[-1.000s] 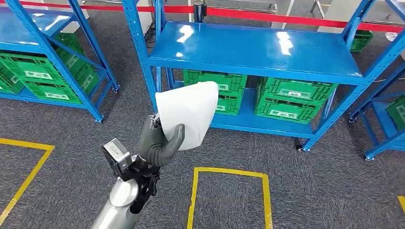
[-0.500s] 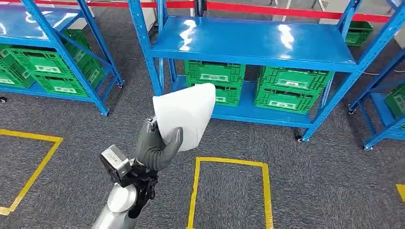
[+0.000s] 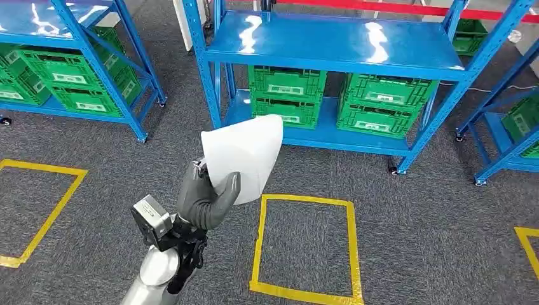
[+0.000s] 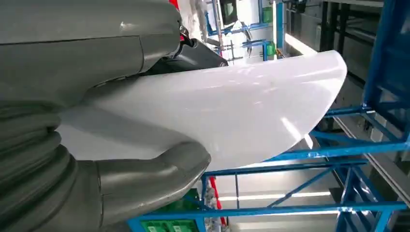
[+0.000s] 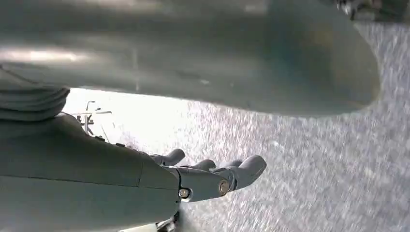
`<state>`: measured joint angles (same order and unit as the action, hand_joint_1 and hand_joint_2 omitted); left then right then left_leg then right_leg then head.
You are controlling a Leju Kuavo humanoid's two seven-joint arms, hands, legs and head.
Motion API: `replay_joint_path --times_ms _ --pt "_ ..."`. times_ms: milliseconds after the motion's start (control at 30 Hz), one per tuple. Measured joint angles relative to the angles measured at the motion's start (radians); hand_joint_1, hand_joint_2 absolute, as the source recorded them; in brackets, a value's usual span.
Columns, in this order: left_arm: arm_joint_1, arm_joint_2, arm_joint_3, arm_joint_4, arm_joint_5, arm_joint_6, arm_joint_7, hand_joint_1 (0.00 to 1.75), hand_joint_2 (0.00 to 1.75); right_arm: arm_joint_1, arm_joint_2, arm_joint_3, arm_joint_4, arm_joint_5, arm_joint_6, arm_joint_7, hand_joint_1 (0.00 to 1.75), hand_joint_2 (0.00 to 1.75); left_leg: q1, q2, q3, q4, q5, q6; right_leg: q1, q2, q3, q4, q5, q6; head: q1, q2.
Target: Take the parts from the cabinet and place them on the table.
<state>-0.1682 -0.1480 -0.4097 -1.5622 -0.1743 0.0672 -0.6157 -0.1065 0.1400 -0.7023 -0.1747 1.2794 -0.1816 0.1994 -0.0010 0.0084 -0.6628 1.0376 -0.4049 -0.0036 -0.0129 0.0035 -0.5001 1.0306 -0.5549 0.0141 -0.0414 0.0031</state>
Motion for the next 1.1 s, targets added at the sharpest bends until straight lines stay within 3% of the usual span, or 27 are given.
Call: replay_joint_path --times_ms 67,100,133,167,233,267,300,333,400,433,467,500,533,600,633,667,700,733,767,800,867,900,933,967,1000,1033,1100 --pt "-0.002 0.001 -0.001 0.0 0.0 0.01 -0.002 1.75 1.75 0.001 0.001 0.002 0.0 -0.003 0.044 0.004 0.0 0.0 0.001 0.001 0.0 -0.005 0.018 -0.012 0.001 0.003 -0.016 -0.002 0.005 -0.012 -0.002 0.0" --pt "-0.001 0.002 -0.002 0.0 0.0 0.022 -0.002 1.75 1.75 0.003 0.001 0.002 0.0 -0.001 0.065 0.01 0.0 0.0 0.001 -0.001 -0.003 -0.008 0.028 -0.021 0.001 0.001 -0.023 -0.004 0.015 -0.024 -0.001 0.0" --pt "0.0 0.005 -0.002 0.0 0.0 0.032 -0.003 1.75 1.75 0.002 0.001 0.004 0.0 0.001 0.067 0.019 0.0 0.0 0.005 -0.004 -0.011 0.0 0.015 -0.026 -0.003 -0.006 -0.034 -0.007 0.028 -0.035 0.001 0.0" --pt "-0.001 0.008 -0.001 0.0 0.0 0.036 -0.002 1.75 1.75 0.002 0.001 0.004 0.0 -0.004 0.074 0.03 0.0 0.0 0.005 -0.005 -0.028 0.026 -0.038 -0.031 -0.002 -0.005 -0.044 -0.007 0.039 -0.042 -0.004 0.0" --pt "-0.002 0.013 -0.002 0.001 -0.001 0.041 -0.002 1.75 1.75 0.002 0.001 0.003 0.0 -0.02 0.09 0.045 0.0 0.0 0.005 -0.005 -0.055 0.157 -0.16 -0.04 0.0 -0.005 -0.072 -0.006 0.063 -0.047 -0.005 0.0" --pt "-0.002 0.016 -0.002 0.002 -0.004 0.043 -0.003 1.75 1.75 0.002 0.001 0.002 0.0 -0.025 0.095 0.046 0.0 0.0 0.005 -0.005 -0.068 0.232 -0.197 -0.041 0.003 -0.006 -0.085 -0.005 0.075 -0.048 -0.005 0.0" --pt "-0.002 0.019 -0.001 0.005 -0.006 0.046 -0.005 1.75 1.75 0.003 0.001 0.002 0.0 -0.025 0.093 0.047 0.0 0.0 0.005 -0.005 -0.069 0.283 -0.205 -0.04 0.006 -0.007 -0.101 -0.003 0.088 -0.05 -0.005 0.0" --pt "-0.002 0.021 -0.002 0.007 -0.008 0.048 -0.005 1.75 1.75 0.003 0.001 0.002 0.0 -0.024 0.091 0.05 0.0 0.0 0.004 -0.005 -0.053 0.293 -0.181 -0.036 0.009 -0.007 -0.119 -0.002 0.1 -0.05 -0.005 0.0" --pt "-0.003 0.024 -0.001 0.01 -0.01 0.048 -0.005 1.75 1.75 0.002 0.001 0.001 0.0 -0.025 0.099 0.052 0.0 0.0 -0.002 -0.006 0.035 0.197 -0.119 -0.017 0.018 -0.007 -0.149 -0.001 0.123 -0.051 -0.005 0.0" --pt "-0.006 0.024 -0.001 0.012 -0.011 0.048 -0.005 1.75 1.75 0.002 0.001 0.0 0.0 -0.026 0.1 0.052 0.0 0.0 -0.009 -0.008 0.105 0.104 -0.107 0.0 0.022 -0.005 -0.16 -0.001 0.134 -0.052 -0.005 0.0" --pt "-0.01 0.024 -0.001 0.013 -0.013 0.048 -0.005 1.75 1.75 0.003 0.003 0.0 0.0 -0.026 0.102 0.05 0.0 0.0 -0.017 -0.007 0.161 0.012 -0.146 0.025 0.017 -0.006 -0.164 -0.001 0.143 -0.051 -0.004 0.0" --pt "-0.012 0.024 -0.001 0.013 -0.013 0.048 -0.007 1.75 1.75 0.003 0.003 0.0 0.0 -0.024 0.102 0.05 0.0 0.0 -0.018 -0.005 0.203 -0.055 -0.164 0.023 0.018 -0.006 -0.168 -0.003 0.153 -0.044 -0.005 0.0" --pt "-0.012 0.024 -0.001 0.015 -0.014 0.048 -0.008 1.75 1.75 0.002 0.004 0.0 0.0 -0.021 0.1 0.049 0.0 0.0 -0.026 -0.008 0.189 -0.047 -0.152 0.018 0.012 -0.007 -0.166 -0.011 0.164 -0.036 -0.004 0.0" --pt "-0.015 0.024 -0.001 0.016 -0.014 0.047 -0.008 1.75 1.75 0.002 0.004 0.0 0.0 -0.016 0.099 0.05 0.0 0.0 -0.032 -0.007 0.185 -0.06 -0.135 0.032 0.005 -0.007 -0.167 -0.022 0.186 -0.023 -0.014 0.0" --pt "-0.015 0.024 -0.001 0.018 -0.015 0.047 -0.008 1.75 1.75 0.004 0.003 0.0 0.0 -0.019 0.099 0.05 0.0 0.0 -0.018 -0.004 0.184 -0.081 -0.111 0.036 0.01 -0.006 -0.171 -0.021 0.188 -0.018 -0.015 0.0" --pt "-0.018 0.024 -0.002 0.02 -0.016 0.043 -0.008 1.75 1.75 0.004 0.001 -0.001 0.0 -0.023 0.099 0.049 0.0 0.0 -0.017 0.0 0.177 -0.084 -0.096 0.038 0.009 -0.001 -0.179 -0.003 0.144 -0.013 -0.013 0.0" --pt "-0.019 0.023 -0.002 0.022 -0.018 0.042 -0.008 1.75 1.75 0.003 0.001 -0.001 0.0 -0.024 0.1 0.048 0.0 0.0 -0.014 0.0 0.164 -0.085 -0.082 0.045 0.007 0.0 -0.196 0.049 0.075 -0.008 -0.011 0.0" --pt "-0.018 0.023 -0.002 0.023 -0.023 0.041 -0.007 1.75 1.75 0.003 0.001 -0.001 0.0 -0.024 0.102 0.044 0.0 0.0 -0.013 0.0 0.147 -0.084 -0.068 0.042 0.003 -0.001 -0.212 0.119 0.011 -0.002 -0.01 0.0" --pt "-0.018 0.023 -0.002 0.026 -0.024 0.04 -0.004 1.75 1.75 0.003 0.0 -0.002 0.0 -0.024 0.102 0.04 0.0 0.0 -0.012 0.002 0.129 -0.083 -0.055 0.041 -0.002 -0.001 -0.226 0.195 -0.035 0.004 -0.011 0.0" --pt "-0.018 0.023 -0.002 0.029 -0.025 0.04 -0.003 1.75 1.75 0.003 -0.002 -0.002 0.0 -0.023 0.099 0.038 0.0 0.0 -0.01 0.003 0.111 -0.08 -0.042 0.037 -0.005 -0.001 -0.233 0.254 -0.047 0.011 -0.011 0.0" --pt "-0.018 0.023 -0.002 0.034 -0.029 0.039 0.0 1.75 1.75 0.003 -0.005 -0.002 0.0 -0.023 0.097 0.037 0.0 0.0 -0.001 0.007 0.069 -0.066 -0.022 0.027 -0.012 -0.001 -0.202 0.273 0.018 0.024 -0.011 0.0" --pt "-0.018 0.023 -0.002 0.034 -0.032 0.039 0.001 1.75 1.75 0.003 -0.005 -0.002 0.0 -0.023 0.097 0.037 0.0 0.0 0.006 0.007 0.046 -0.056 -0.016 0.02 -0.017 -0.001 -0.159 0.227 0.059 0.031 -0.011 0.0" --pt "-0.018 0.023 -0.003 0.035 -0.034 0.038 0.001 1.75 1.75 0.003 -0.007 -0.002 0.0 -0.024 0.097 0.036 0.0 0.0 0.013 0.007 0.024 -0.041 -0.009 0.011 -0.024 -0.002 -0.097 0.149 0.075 0.041 -0.011 0.0" --pt "-0.018 0.023 -0.004 0.033 -0.037 0.038 0.001 1.75 1.75 0.0 -0.006 -0.002 0.0 -0.024 0.097 0.034 0.0 0.0 0.013 0.007 0.007 -0.022 -0.006 0.002 -0.032 -0.002 -0.029 0.054 0.031 0.053 -0.01 0.0" --pt "-0.017 0.023 -0.005 0.029 -0.042 0.038 0.004 1.75 1.75 -0.001 -0.004 -0.002 0.0 -0.024 0.097 0.032 0.0 0.0 0.013 0.006 -0.008 -0.006 -0.005 -0.006 -0.017 0.004 0.015 -0.026 -0.018 0.04 -0.004 0.0" --pt "-0.015 0.023 -0.007 0.029 -0.045 0.038 0.01 1.75 1.75 0.003 -0.005 -0.002 -0.001 -0.023 0.097 0.029 0.0 0.0 0.009 0.005 -0.005 -0.005 -0.002 -0.012 -0.016 0.004 0.0 -0.008 -0.016 0.013 -0.007 0.0" --pt "-0.012 0.022 -0.011 0.028 -0.052 0.039 0.017 1.75 1.75 0.004 -0.005 -0.002 -0.001 -0.022 0.094 0.028 0.0 0.0 0.014 0.004 -0.002 -0.01 0.01 -0.027 -0.012 0.001 -0.004 -0.001 -0.018 -0.006 -0.008 0.0"
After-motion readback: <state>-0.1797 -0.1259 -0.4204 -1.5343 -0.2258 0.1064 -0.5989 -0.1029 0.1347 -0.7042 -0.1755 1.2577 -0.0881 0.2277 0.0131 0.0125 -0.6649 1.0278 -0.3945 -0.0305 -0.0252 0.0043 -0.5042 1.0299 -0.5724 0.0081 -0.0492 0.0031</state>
